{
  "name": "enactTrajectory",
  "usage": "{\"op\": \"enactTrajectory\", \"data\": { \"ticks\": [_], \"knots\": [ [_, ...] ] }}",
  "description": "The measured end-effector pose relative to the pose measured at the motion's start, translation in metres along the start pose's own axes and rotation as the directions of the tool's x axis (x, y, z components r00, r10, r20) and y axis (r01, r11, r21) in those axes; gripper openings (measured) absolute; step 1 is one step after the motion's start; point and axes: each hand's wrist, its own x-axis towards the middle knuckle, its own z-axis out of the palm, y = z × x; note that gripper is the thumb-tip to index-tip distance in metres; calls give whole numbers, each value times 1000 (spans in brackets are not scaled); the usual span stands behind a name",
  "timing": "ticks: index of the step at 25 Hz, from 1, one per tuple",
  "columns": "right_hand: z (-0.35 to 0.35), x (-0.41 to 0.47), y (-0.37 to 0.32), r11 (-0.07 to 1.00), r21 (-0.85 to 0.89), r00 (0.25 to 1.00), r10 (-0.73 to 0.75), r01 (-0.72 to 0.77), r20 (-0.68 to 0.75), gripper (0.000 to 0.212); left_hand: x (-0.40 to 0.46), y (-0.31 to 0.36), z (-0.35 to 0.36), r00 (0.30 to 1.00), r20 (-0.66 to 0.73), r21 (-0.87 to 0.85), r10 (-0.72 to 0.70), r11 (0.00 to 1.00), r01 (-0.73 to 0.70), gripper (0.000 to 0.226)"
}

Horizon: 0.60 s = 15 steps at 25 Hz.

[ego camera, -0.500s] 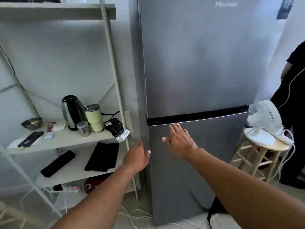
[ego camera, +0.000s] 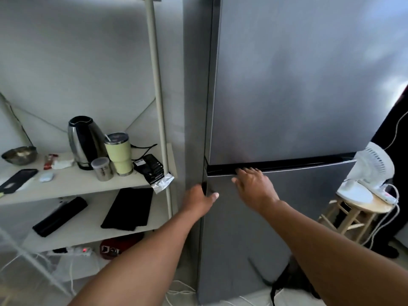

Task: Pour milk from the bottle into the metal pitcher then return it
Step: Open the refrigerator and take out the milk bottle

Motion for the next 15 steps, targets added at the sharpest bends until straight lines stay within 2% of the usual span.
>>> {"op": "enactTrajectory", "data": {
  "ticks": [3, 8, 15],
  "knots": [
    [1, 1, -1, 1000, 27, 999, 17, -15, -51, 35, 7, -10, 3, 1000, -10, -70, -7, 998, 7, 45],
    [-6, 1, -11, 996, 68, 995, 68, -63, -78, 30, 11, -21, 4, 996, -9, -144, 91, 985, -92, 38],
    [-12, 7, -11, 996, -24, 995, 84, -85, -54, 35, 12, -19, 5, 992, -40, -125, 119, 985, -123, 50]
  ]
}}
